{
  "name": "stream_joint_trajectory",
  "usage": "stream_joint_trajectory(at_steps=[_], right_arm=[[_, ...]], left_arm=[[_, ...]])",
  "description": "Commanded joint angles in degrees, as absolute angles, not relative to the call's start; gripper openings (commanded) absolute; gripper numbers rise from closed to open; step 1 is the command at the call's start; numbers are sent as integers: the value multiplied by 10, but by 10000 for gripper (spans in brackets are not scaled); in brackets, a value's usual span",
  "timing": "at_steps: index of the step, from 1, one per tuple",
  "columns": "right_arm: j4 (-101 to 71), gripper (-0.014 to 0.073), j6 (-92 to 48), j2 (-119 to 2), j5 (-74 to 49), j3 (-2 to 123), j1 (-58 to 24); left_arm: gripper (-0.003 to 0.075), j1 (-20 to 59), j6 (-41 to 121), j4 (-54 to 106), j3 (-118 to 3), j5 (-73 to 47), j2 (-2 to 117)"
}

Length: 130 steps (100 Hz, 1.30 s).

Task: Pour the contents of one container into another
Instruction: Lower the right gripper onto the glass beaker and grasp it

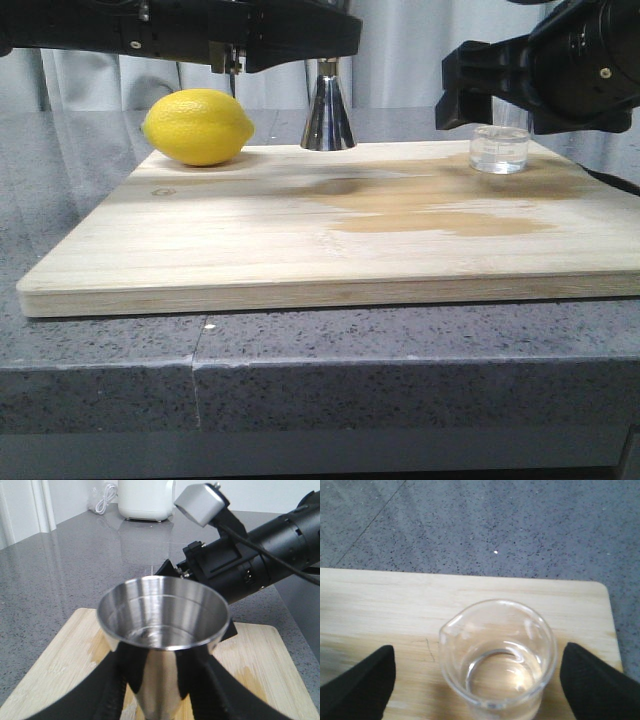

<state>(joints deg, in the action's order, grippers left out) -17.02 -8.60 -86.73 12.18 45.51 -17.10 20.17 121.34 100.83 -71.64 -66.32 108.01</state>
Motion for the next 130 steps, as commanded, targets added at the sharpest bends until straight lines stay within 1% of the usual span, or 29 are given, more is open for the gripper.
stream_joint_trajectory(at_steps=[1,25,48,61,69,80,85,130], right_arm=[[-164,601,-83,-857,180,469,-171],[-154,601,-82,-880,220,468,-171],[-148,601,-82,-891,233,468,-171],[-143,601,-81,-891,267,442,-171],[-112,601,-42,-891,312,415,-171],[-25,601,40,-891,379,389,-171],[-13,601,47,-891,396,384,-171],[5,601,47,-891,410,383,-142]], left_arm=[[208,201,1207,1055,-735,-711,1046],[207,201,1207,1055,-735,-706,1046],[208,201,1207,1055,-735,-696,1046],[207,201,1207,1055,-735,-696,1046],[207,201,1207,1055,-735,-696,1046],[208,201,1207,1055,-735,-696,1046],[208,201,1207,1055,-735,-696,1046],[207,202,1207,1055,-735,-698,1046]])
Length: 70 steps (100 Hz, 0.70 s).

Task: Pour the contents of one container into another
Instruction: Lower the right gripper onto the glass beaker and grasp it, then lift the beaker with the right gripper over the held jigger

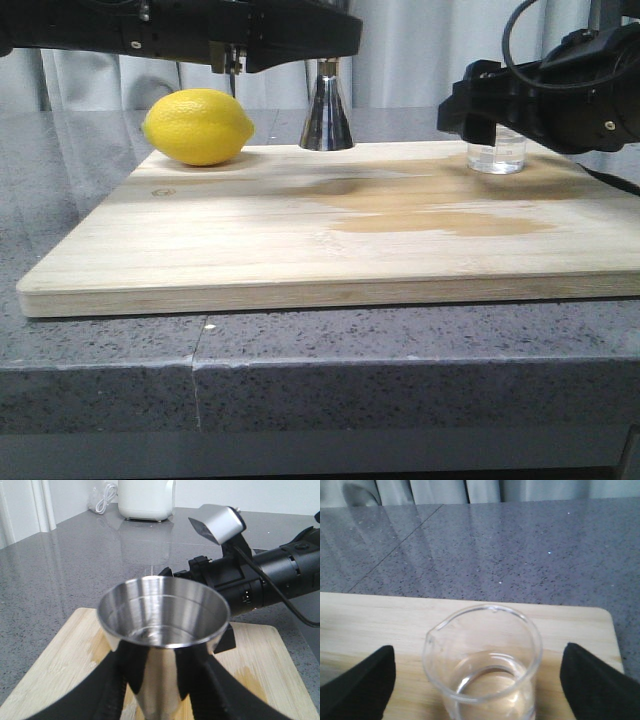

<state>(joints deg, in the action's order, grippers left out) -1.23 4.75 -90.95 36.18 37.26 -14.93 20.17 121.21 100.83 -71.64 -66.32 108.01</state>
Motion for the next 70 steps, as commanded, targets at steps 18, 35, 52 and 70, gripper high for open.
stream_joint_trajectory(at_steps=[18,35,52,70], right_arm=[[24,601,47,-891,400,383,-142],[31,555,47,-892,385,383,-142],[31,388,47,-892,384,383,-142],[31,340,47,-892,383,383,-142]], left_arm=[[207,202,1207,1055,-735,-698,1046],[207,202,1207,1055,-735,-698,1046],[207,202,1207,1055,-735,-698,1046],[207,202,1207,1055,-735,-698,1046]])
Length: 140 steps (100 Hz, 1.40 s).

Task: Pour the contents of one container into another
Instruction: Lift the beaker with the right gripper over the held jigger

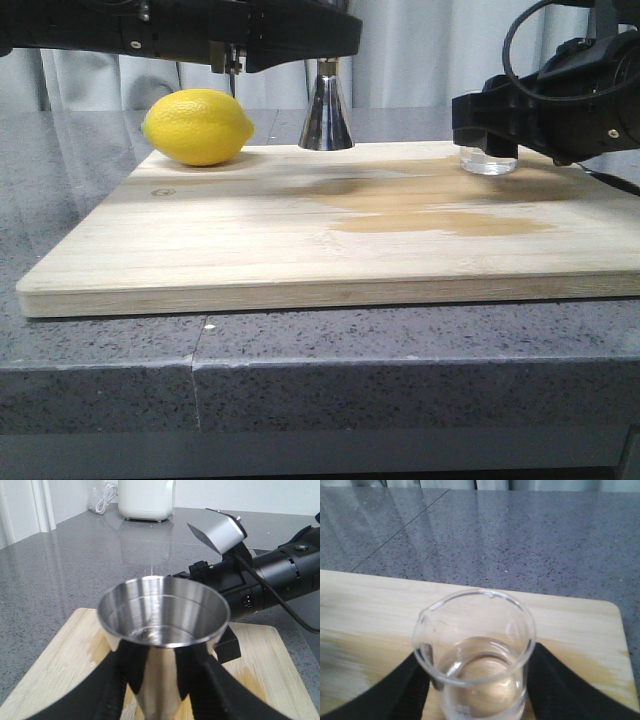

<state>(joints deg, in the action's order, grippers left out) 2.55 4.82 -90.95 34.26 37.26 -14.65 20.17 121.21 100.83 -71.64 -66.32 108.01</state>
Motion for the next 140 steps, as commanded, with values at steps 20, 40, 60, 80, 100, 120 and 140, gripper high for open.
stream_joint_trajectory(at_steps=[20,40,60,80,100,120,140], right_arm=[[32,340,47,-884,383,384,-142],[37,340,47,-854,374,384,-142],[56,340,47,-805,320,394,-142],[92,340,47,-749,181,455,-142],[112,339,47,-727,-15,563,-167],[123,340,36,-731,-190,670,-205],[84,339,-25,-731,-312,753,-242]], left_arm=[[207,202,1207,1055,-735,-698,1046],[207,202,1207,1055,-735,-698,1046],[207,202,1207,1055,-735,-697,1046],[207,202,1207,1054,-735,-696,1046],[207,202,1207,1054,-735,-695,1046],[207,202,1207,1054,-735,-695,1046],[207,202,1207,1054,-735,-695,1046]])
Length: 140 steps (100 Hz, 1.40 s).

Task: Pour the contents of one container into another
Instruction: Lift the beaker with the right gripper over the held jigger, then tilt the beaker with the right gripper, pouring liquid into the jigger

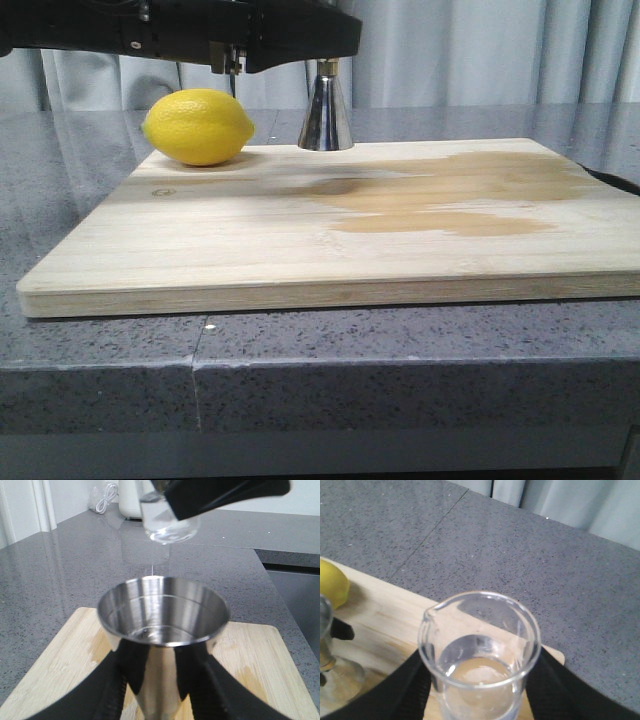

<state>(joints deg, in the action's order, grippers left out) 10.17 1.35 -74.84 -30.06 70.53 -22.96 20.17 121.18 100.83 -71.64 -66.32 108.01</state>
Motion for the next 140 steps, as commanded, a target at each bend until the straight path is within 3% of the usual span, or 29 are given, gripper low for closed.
stream_joint_trajectory(at_steps=[1,65,140], right_arm=[[82,339,-28,-731,-315,755,-244],[60,340,-272,-847,-497,963,-298],[112,339,-423,-891,-525,996,-332]], left_arm=[[207,202,1207,1054,-735,-695,1046],[207,202,1207,1052,-735,-695,1046],[207,202,1207,1051,-735,-695,1046]])
